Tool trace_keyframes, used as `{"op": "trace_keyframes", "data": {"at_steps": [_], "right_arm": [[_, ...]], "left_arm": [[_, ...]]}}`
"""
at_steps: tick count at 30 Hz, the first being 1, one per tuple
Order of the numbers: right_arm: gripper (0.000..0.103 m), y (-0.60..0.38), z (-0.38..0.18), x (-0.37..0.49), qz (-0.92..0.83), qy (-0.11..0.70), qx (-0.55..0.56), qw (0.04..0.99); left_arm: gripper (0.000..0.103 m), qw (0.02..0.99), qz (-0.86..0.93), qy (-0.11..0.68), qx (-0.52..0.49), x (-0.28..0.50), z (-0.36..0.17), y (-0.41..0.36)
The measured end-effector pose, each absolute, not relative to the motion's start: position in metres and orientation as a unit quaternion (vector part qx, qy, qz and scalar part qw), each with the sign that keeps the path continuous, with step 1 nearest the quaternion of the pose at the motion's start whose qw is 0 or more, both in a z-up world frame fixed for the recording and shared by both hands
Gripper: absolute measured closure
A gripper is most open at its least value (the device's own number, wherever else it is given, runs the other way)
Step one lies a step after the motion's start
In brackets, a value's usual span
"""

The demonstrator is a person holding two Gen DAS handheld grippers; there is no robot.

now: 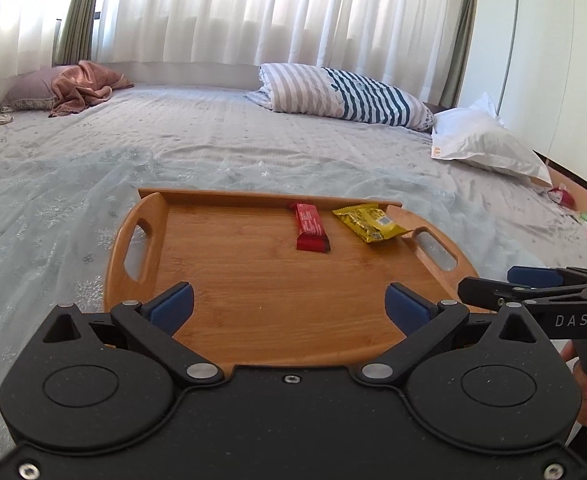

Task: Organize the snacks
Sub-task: 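Lower the left tool onto the green packet while the right tool grasps the red chip bag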

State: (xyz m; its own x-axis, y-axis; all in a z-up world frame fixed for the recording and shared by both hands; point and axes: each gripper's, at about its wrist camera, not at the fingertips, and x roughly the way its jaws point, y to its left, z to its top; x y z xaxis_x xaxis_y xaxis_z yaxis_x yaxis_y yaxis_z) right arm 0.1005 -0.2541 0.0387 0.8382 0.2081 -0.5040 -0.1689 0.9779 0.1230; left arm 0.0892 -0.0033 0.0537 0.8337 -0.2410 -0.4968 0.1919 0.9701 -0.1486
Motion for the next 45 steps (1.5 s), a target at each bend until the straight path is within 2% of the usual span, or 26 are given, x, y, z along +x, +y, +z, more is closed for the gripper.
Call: {"op": "trace_keyframes", "data": {"at_steps": [6, 28, 33, 41, 45], "right_arm": [[0.0, -0.261, 0.028, 0.08, 0.07, 0.26, 0.039, 0.962], [0.0, -0.258, -0.003, 0.025, -0.004, 0.234, 0.015, 0.972], [0.0, -0.257, -0.006, 0.022, -0.015, 0.239, 0.017, 0.971], [0.0, -0.258, -0.01, 0.018, -0.021, 0.24, 0.057, 0.969], [0.002, -0.256, -0.01, 0.019, -0.018, 0.238, 0.061, 0.969]], "left_arm": [[0.0, 0.963, -0.111, 0.244, -0.026, 0.062, 0.046, 0.005], [0.001, 0.967, -0.059, 0.247, 0.031, -0.002, 0.016, 0.014], [0.008, 0.965, -0.071, 0.252, 0.036, -0.014, 0.016, 0.01], [0.031, 0.956, -0.077, 0.283, 0.016, -0.016, 0.008, 0.01], [0.035, 0.954, -0.082, 0.289, 0.011, -0.014, 0.006, 0.011]]}}
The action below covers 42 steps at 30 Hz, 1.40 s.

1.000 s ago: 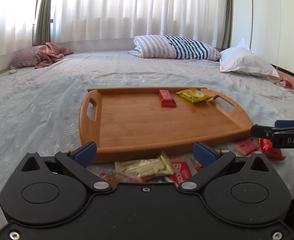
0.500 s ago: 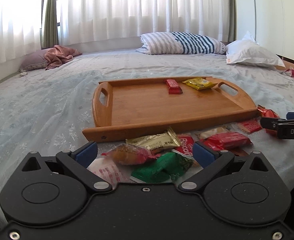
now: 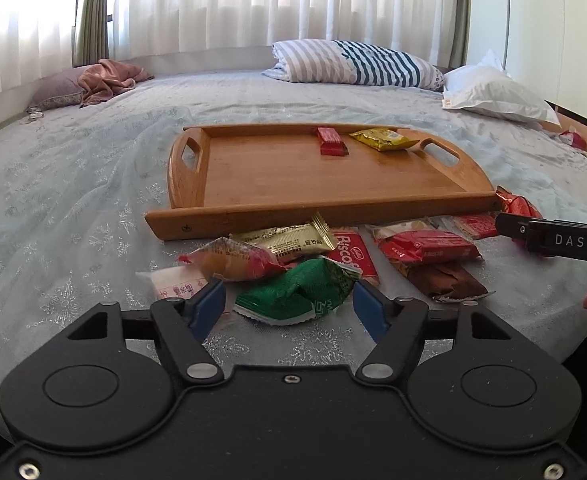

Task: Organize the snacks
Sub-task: 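Lower the left tool onto the green packet while the right tool grasps the red chip bag, then carry the green packet and red chip bag onto the tray with both tools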

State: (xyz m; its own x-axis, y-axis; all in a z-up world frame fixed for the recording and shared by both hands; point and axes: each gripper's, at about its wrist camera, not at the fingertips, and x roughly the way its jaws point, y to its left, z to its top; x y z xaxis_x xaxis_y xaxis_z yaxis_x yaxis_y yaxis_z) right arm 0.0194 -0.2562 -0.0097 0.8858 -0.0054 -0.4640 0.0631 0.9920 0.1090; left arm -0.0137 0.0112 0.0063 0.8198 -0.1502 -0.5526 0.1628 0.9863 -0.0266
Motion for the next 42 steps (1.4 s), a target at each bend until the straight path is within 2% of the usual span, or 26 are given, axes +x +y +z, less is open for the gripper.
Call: {"op": "trace_keyframes", "data": {"at_steps": [11, 15, 18, 24, 25, 26, 31, 42], "right_arm": [[0.016, -0.261, -0.007, 0.026, -0.034, 0.243, 0.086, 0.966], [0.028, -0.261, -0.006, 0.027, -0.045, 0.244, 0.081, 0.965], [0.034, -0.259, -0.007, 0.029, -0.057, 0.251, 0.072, 0.964], [0.037, -0.26, -0.008, 0.03, -0.056, 0.253, 0.076, 0.963], [0.038, -0.26, -0.008, 0.029, -0.056, 0.253, 0.077, 0.963], [0.038, -0.26, -0.008, 0.029, -0.055, 0.254, 0.077, 0.963], [0.038, -0.26, -0.008, 0.03, -0.055, 0.254, 0.074, 0.963], [0.039, -0.258, -0.01, 0.03, -0.054, 0.257, 0.07, 0.962]], "left_arm": [[0.037, 0.941, -0.106, 0.315, -0.066, 0.002, 0.005, 0.023], [0.037, 0.934, -0.13, 0.325, -0.067, -0.004, 0.01, 0.018], [0.032, 0.933, -0.137, 0.324, -0.077, -0.006, 0.012, 0.018], [0.034, 0.933, -0.124, 0.325, -0.088, 0.003, 0.014, 0.023], [0.037, 0.929, -0.131, 0.333, -0.095, 0.006, 0.013, 0.025], [0.046, 0.923, -0.142, 0.343, -0.103, 0.01, 0.011, 0.026], [0.059, 0.918, -0.153, 0.35, -0.109, 0.012, 0.01, 0.026], [0.056, 0.911, -0.154, 0.355, -0.14, 0.017, 0.005, 0.026]]}}
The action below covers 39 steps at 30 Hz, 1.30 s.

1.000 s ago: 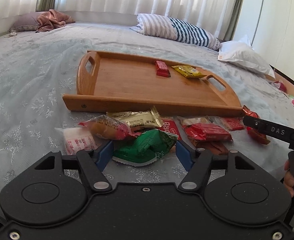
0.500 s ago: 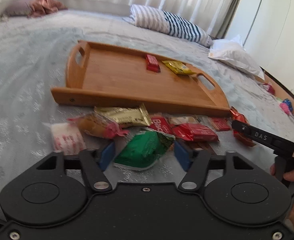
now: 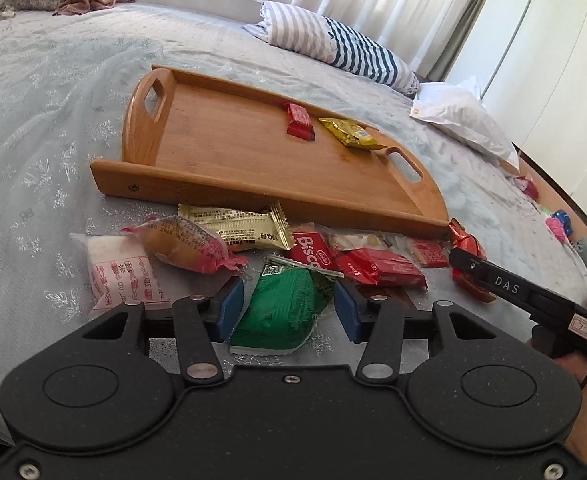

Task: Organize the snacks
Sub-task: 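Carry the green packet and red chip bag onto the tray with both tools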

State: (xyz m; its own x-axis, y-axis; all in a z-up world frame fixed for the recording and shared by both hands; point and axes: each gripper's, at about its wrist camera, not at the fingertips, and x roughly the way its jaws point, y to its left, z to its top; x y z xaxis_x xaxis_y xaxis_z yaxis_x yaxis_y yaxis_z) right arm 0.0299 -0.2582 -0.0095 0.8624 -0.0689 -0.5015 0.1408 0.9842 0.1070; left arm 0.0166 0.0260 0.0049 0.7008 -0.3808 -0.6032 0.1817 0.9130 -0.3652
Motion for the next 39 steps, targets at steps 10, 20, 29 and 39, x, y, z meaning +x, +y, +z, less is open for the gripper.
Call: {"op": "trace_keyframes", "data": {"at_steps": [10, 20, 29, 39], "right_arm": [[0.051, -0.255, -0.009, 0.031, -0.045, 0.257, 0.059, 0.964], [0.053, -0.255, 0.003, 0.029, -0.05, 0.243, 0.059, 0.967], [0.053, -0.257, 0.021, 0.029, -0.05, 0.219, 0.046, 0.973], [0.053, -0.249, 0.038, 0.062, 0.001, 0.2, 0.013, 0.98]], "left_arm": [[0.069, 0.919, -0.152, 0.348, -0.108, 0.008, 0.013, 0.013], [0.069, 0.934, -0.158, 0.307, -0.094, 0.005, 0.043, 0.012], [0.069, 0.942, -0.133, 0.29, -0.102, 0.032, 0.061, 0.018], [0.069, 0.949, -0.129, 0.267, -0.105, 0.085, 0.074, -0.005]]}}
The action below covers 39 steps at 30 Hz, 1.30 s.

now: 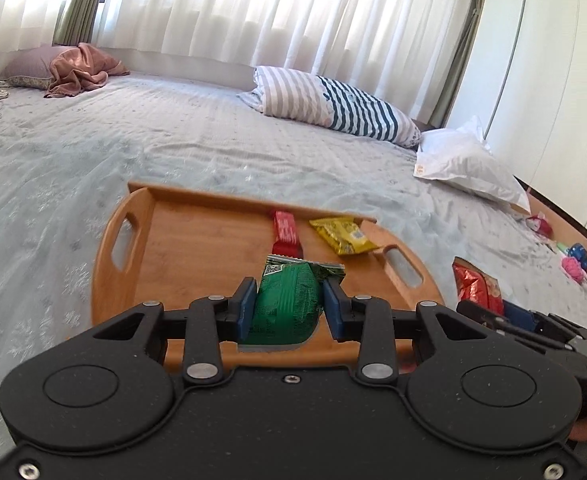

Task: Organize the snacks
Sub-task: 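Carry the green packet and red chip bag onto the tray with both tools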

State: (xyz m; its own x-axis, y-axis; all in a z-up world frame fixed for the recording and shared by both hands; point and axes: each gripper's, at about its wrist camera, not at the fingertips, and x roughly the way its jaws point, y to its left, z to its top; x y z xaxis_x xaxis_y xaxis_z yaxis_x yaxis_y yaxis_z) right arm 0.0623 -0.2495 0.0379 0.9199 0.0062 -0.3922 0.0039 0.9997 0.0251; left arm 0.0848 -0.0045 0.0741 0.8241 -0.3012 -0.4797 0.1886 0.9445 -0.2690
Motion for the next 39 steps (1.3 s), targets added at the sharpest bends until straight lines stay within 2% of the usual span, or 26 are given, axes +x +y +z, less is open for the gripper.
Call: {"op": "trace_keyframes", "data": {"at_steps": [19, 39], "right_arm": [[0.053, -0.24, 0.022, 0.145, 0.096, 0.251, -0.035, 0.963], [0.052, -0.242, 0.005, 0.186, 0.119, 0.291, -0.034, 0.949]], "left_arm": [[0.069, 0.938, -0.086, 0.307, -0.133, 0.192, 0.038, -0.056], [0.069, 0.931, -0.057, 0.333, -0.136, 0.226, 0.014, -0.08]]}}
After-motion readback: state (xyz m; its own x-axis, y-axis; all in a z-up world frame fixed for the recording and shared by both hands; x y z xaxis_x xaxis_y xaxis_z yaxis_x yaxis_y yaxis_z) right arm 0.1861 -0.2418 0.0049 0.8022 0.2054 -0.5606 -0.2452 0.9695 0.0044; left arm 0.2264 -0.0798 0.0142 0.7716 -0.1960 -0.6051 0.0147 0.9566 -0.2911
